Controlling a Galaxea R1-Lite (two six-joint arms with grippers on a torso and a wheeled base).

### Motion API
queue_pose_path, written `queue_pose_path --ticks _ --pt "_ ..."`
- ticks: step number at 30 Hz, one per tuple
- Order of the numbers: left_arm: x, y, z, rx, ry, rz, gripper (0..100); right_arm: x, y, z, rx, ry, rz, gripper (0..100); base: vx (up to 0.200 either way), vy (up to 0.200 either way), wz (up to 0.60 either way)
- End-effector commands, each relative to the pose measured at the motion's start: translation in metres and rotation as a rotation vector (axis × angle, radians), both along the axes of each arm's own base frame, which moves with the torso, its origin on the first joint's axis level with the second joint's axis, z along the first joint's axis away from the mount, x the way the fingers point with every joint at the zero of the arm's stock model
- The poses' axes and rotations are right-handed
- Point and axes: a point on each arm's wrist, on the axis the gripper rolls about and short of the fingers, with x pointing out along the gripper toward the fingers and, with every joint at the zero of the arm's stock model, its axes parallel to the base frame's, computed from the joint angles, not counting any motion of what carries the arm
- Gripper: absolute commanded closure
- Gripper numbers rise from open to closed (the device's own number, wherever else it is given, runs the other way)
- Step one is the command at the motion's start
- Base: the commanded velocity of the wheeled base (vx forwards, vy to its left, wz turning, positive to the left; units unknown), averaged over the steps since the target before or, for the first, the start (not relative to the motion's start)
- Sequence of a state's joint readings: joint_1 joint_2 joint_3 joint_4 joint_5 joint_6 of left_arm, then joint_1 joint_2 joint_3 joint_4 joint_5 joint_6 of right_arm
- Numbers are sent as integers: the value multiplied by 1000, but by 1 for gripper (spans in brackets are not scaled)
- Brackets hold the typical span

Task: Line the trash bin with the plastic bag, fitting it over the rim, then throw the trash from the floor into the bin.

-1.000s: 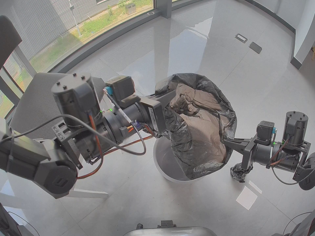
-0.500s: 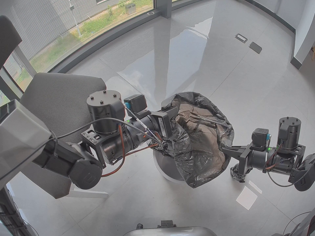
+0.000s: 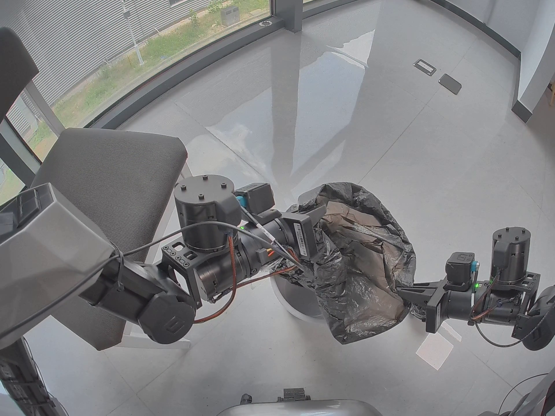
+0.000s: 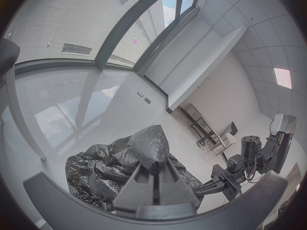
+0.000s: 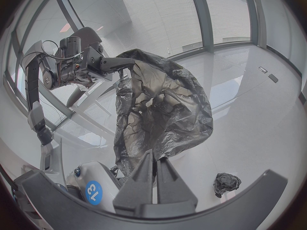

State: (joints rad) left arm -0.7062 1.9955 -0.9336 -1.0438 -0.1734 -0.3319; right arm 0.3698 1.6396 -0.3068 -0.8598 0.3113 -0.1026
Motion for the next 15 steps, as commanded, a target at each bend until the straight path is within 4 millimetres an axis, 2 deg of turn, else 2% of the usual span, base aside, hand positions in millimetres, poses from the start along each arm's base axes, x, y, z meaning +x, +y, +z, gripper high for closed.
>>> queue_pose_path --ticks 1,10,14,15 --pt "-14 -3 11 -18 -14 -29 100 -13 -9 14 14 -36 -18 100 0 0 0" --pt "-25 -10 8 -25 15 -60 100 -39 -26 30 -8 -18 -50 100 0 0 0" --pt "-21 -13 4 -36 38 -61 100 -43 -32 30 -34 -11 -66 100 0 0 0" --pt "-17 -15 -1 -28 47 -55 100 -43 -34 29 -43 -3 -73 100 0 0 0"
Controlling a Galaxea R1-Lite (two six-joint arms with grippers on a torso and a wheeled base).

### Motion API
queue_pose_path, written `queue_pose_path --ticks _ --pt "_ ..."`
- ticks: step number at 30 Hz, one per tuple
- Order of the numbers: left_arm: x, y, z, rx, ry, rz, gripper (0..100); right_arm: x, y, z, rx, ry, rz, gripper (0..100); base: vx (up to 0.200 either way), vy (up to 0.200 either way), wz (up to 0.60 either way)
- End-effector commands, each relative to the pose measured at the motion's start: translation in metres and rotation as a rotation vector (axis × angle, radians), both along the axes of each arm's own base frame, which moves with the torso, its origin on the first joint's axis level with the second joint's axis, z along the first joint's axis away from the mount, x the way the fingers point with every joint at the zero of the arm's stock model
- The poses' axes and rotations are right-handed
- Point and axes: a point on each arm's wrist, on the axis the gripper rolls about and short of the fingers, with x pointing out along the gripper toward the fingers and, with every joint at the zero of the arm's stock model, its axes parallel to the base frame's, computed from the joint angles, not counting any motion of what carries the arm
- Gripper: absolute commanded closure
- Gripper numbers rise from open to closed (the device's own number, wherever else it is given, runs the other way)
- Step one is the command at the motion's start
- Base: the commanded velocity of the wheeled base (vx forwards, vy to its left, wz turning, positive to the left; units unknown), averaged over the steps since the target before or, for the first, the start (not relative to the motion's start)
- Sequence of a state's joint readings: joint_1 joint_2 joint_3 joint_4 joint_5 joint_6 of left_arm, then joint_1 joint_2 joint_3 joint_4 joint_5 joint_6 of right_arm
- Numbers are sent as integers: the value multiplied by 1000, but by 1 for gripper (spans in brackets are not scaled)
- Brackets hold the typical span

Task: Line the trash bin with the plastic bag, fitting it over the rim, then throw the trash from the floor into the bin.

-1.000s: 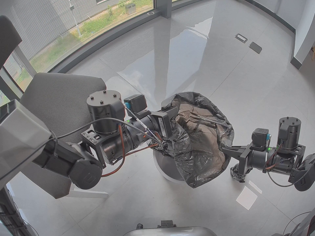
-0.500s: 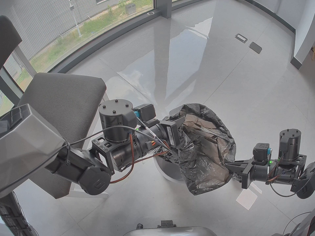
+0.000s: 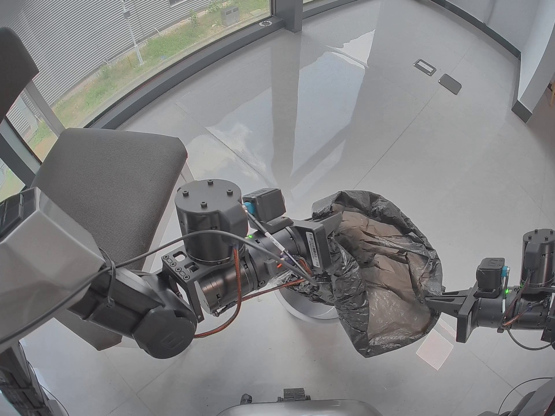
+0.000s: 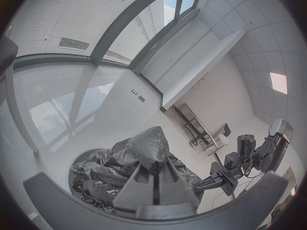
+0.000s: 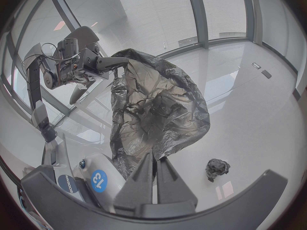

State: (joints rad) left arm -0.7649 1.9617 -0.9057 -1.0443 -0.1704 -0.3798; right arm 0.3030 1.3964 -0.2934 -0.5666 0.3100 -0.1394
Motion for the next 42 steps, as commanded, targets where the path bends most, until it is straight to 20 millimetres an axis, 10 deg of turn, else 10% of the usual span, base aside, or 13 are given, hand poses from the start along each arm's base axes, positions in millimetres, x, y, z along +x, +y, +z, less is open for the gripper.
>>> queue_pose_path --ticks 1,27,42 --pt "7 -5 -10 10 18 4 100 -5 -7 8 -3 -39 -24 100 0 0 0" --pt "115 46 -65 20 39 251 100 96 29 -12 -60 -57 40 100 0 0 0" --pt "112 40 -80 49 57 212 100 117 12 -29 -135 -51 18 100 0 0 0"
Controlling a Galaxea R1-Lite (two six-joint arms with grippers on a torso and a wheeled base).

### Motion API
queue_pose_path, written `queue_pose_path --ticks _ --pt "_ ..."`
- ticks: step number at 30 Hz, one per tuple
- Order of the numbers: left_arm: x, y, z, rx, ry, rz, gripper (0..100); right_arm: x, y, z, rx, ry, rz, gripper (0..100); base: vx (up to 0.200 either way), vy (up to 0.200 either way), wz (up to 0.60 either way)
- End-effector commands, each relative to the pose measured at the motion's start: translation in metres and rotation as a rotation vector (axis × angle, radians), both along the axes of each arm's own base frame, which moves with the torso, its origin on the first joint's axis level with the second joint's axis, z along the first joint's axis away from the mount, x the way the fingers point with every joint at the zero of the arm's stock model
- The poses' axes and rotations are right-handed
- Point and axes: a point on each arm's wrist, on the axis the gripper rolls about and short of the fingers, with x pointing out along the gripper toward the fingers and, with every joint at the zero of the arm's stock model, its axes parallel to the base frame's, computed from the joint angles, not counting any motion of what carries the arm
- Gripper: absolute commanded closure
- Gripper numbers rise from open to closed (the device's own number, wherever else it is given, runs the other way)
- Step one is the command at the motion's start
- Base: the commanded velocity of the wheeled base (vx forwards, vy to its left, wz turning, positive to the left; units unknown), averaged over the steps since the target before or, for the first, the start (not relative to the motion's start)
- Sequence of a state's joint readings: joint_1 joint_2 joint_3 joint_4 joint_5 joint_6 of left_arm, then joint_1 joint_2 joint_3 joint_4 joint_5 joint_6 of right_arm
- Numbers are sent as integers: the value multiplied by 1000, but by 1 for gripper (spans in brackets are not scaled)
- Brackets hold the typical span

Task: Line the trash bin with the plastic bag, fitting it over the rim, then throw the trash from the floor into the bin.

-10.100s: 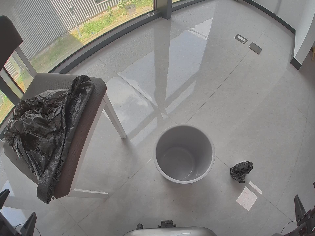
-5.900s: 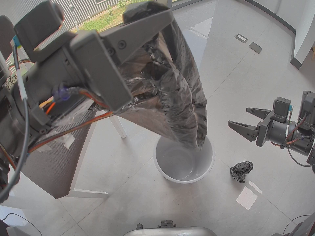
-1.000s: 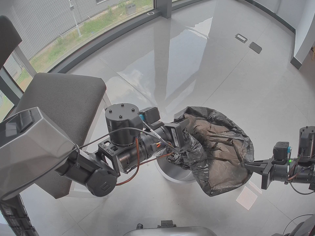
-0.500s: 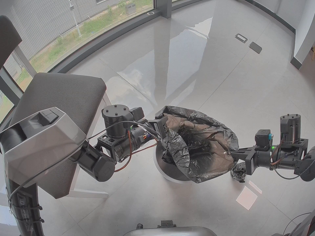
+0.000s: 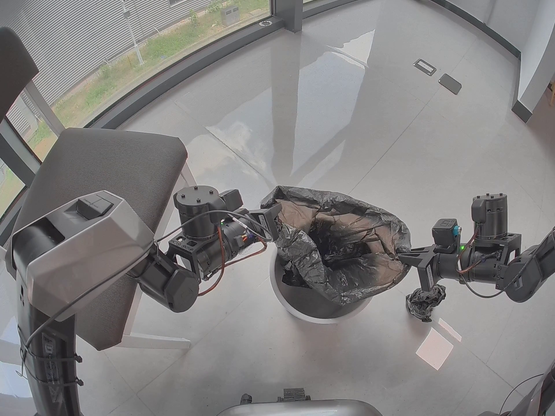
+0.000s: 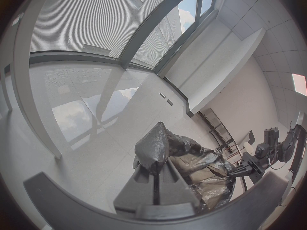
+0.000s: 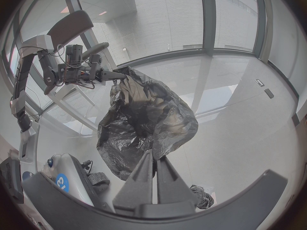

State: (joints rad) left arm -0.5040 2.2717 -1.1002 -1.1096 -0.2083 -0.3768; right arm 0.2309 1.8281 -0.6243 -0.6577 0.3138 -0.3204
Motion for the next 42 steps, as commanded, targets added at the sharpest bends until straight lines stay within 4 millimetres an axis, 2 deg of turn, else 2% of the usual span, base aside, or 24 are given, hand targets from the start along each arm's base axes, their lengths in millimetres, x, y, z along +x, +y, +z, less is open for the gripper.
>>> queue_pose_path --ticks 1,4,6,12,16,17,23,34,42 --pt "-3 -4 -10 17 22 -12 100 0 0 -10 -9 37 0 100 0 0 0" --pt "-4 1 -15 29 40 -3 100 -3 5 -13 -14 51 19 100 0 0 0" --pt "-5 11 -23 54 54 15 100 -5 13 -18 -18 68 46 100 0 0 0" --pt "0 21 -21 49 25 33 100 -1 21 -25 -26 76 67 100 0 0 0" --pt "4 15 -21 42 15 21 100 0 15 -25 -44 69 62 100 0 0 0" --pt "8 6 -21 32 3 9 100 3 4 -25 -68 54 43 100 0 0 0" --pt "17 -9 -22 13 -22 1 100 7 -15 -23 -94 33 3 100 0 0 0" --pt "30 -16 -16 -32 -57 7 100 15 -19 -21 -93 18 -18 100 0 0 0" --pt "44 -32 -14 -38 -69 16 100 28 -26 -21 -93 3 -47 100 0 0 0"
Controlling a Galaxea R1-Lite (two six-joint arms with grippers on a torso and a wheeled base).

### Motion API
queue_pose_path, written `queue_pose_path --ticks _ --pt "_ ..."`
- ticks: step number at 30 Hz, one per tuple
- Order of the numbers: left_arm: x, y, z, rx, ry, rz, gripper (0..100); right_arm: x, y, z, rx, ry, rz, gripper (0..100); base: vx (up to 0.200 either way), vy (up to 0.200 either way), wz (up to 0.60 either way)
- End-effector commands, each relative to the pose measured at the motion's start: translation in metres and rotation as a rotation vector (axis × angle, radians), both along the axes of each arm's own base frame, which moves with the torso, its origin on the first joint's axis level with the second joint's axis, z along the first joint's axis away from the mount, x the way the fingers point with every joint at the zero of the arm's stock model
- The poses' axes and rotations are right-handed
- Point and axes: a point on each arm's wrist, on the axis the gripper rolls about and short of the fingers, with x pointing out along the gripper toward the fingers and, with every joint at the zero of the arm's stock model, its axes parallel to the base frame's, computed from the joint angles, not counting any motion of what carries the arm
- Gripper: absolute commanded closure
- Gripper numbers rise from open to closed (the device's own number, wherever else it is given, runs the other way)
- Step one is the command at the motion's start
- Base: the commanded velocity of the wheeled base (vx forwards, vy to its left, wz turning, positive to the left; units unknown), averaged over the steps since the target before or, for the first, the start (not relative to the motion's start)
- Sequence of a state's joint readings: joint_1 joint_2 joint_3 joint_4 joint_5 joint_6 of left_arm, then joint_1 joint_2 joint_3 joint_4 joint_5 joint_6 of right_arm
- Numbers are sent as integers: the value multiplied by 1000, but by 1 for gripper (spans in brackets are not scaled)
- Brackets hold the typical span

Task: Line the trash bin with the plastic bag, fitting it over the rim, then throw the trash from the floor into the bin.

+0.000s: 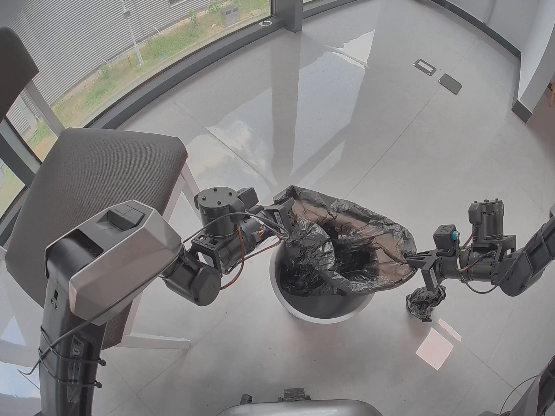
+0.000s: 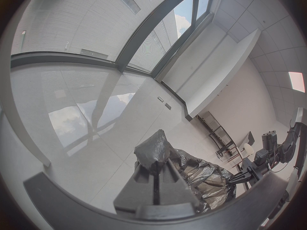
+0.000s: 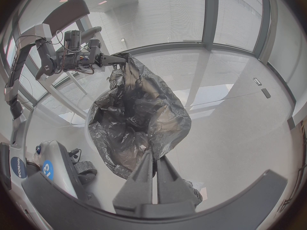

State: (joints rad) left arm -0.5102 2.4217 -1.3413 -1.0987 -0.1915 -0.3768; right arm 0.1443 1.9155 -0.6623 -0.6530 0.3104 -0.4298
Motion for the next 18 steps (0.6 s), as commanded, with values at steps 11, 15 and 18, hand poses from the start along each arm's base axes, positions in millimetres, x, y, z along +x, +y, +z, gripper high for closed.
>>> queue_pose_path --ticks 11,15,18 --pt "12 -10 -10 11 18 16 100 3 -4 7 -2 -30 -8 0 0 0 0" --pt "13 -6 -13 20 27 28 100 -9 2 16 -6 -55 19 0 0 0 0" --pt "15 -3 -14 22 32 36 100 -15 13 16 -5 -52 59 0 0 0 0"
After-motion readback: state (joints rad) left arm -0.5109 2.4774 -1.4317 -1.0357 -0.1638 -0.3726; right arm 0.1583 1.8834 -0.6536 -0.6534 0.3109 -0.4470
